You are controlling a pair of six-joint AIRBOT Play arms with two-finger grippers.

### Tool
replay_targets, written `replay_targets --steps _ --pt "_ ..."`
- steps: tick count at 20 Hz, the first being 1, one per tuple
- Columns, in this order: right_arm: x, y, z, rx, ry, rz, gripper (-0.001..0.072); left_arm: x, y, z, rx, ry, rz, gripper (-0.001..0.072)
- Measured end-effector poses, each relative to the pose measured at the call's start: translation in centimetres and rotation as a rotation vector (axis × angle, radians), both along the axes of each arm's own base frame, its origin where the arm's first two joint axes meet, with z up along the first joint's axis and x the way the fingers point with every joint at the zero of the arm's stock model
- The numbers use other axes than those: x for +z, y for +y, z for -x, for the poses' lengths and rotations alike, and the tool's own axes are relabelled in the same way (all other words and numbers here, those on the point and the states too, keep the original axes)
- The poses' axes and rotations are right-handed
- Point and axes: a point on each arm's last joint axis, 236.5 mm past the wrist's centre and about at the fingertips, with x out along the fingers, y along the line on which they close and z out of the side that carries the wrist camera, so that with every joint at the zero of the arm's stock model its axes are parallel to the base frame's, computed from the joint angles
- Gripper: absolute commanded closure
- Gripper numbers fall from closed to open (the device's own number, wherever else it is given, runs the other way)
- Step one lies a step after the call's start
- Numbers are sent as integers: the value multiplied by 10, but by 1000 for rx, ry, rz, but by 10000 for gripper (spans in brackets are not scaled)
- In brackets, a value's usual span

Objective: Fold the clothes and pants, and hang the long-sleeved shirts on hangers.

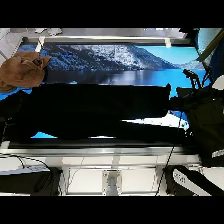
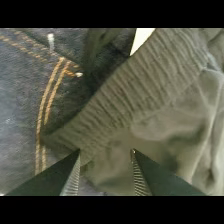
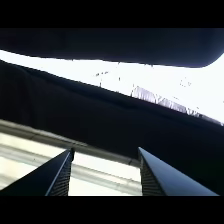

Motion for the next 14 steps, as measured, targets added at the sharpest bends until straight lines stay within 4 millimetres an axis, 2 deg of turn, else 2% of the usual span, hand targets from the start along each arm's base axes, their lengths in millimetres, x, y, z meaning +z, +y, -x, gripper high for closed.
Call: replay_targets --steps 5,7,10,14 --pt "-2 -2 7 8 27 11 255 1 22 21 50 21 -24 359" --pt "-1 -3 4 4 18 12 255 2 25 22 57 19 -26 359" --pt "-1 -3 1 -6 6 13 255 -1 20 12 44 10 -18 359" --pt "-1 -3 0 -12 5 11 255 -11 -1 -4 -27 19 20 366"
